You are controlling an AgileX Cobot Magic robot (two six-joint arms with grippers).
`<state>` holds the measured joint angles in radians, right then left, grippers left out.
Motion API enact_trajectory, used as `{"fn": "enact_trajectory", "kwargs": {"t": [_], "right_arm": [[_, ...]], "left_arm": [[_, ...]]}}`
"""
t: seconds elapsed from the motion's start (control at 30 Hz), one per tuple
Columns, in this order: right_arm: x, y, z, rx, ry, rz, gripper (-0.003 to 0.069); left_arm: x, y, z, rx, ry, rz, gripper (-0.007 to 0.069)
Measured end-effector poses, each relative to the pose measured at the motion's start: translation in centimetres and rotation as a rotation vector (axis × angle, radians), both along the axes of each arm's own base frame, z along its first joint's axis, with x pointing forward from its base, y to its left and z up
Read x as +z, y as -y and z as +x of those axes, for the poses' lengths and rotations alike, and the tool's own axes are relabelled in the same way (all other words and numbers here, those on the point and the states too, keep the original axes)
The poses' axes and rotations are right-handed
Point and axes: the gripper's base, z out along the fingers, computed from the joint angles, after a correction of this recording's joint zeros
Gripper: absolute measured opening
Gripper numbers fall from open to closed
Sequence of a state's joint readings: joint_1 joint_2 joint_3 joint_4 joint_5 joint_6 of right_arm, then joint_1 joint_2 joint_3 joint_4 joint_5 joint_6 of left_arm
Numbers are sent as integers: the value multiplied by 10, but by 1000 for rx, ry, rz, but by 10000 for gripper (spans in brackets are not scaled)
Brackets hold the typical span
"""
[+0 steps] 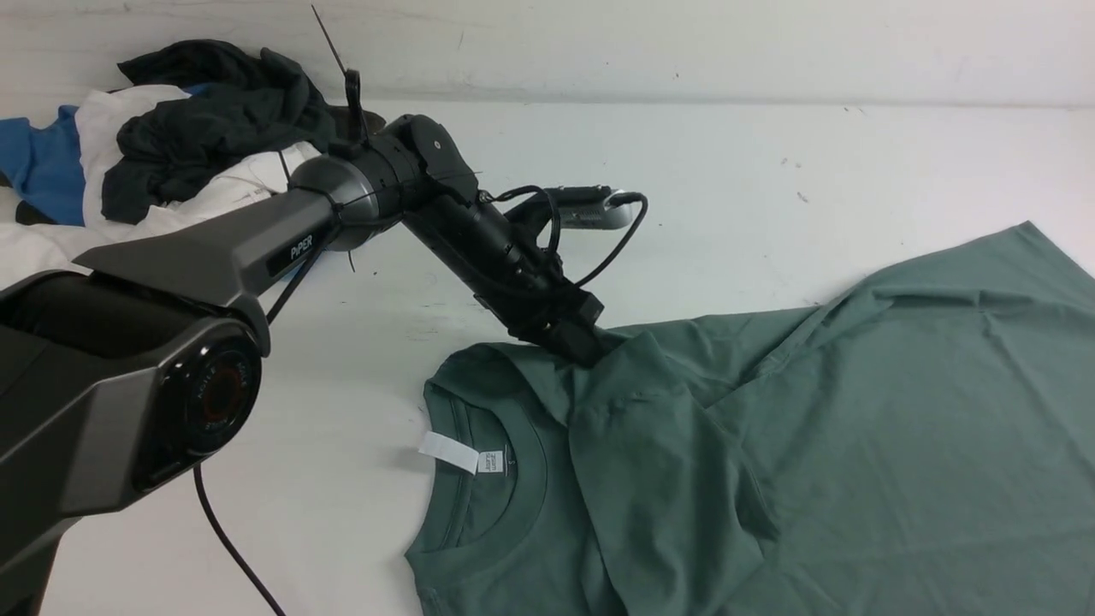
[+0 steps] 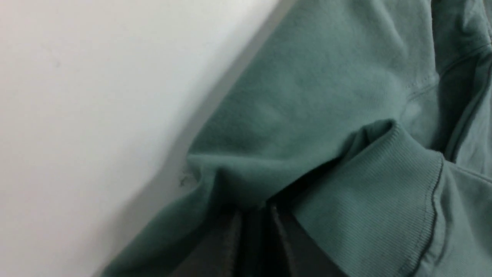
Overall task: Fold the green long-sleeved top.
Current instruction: Use the left arm to clamp the cuff farthest from it
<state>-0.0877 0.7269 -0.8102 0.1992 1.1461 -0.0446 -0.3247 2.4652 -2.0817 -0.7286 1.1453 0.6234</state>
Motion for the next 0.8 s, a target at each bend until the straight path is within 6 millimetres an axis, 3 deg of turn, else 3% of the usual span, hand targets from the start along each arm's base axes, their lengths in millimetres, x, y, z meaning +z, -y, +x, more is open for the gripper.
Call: {"fn": "enact_trajectory", "kwargs": {"t": [0.3, 0.47, 0.53, 0.6, 0.8], "right_arm": [[0, 0, 0, 0, 0, 0, 13], [0, 0, 0, 0, 0, 0, 13], [0, 0, 0, 0, 1, 0, 13], [0, 0, 0, -1, 4, 0, 13], [0, 0, 1, -1, 7, 0, 13]], "left_arm": [[-1, -9, 14, 79, 97, -2, 13], [7, -46, 38, 215, 168, -5, 12], [21, -69, 54, 273, 230, -13, 9], [32, -80, 60, 298, 266, -22, 9], [56, -90, 66, 324, 293, -50, 22]]}}
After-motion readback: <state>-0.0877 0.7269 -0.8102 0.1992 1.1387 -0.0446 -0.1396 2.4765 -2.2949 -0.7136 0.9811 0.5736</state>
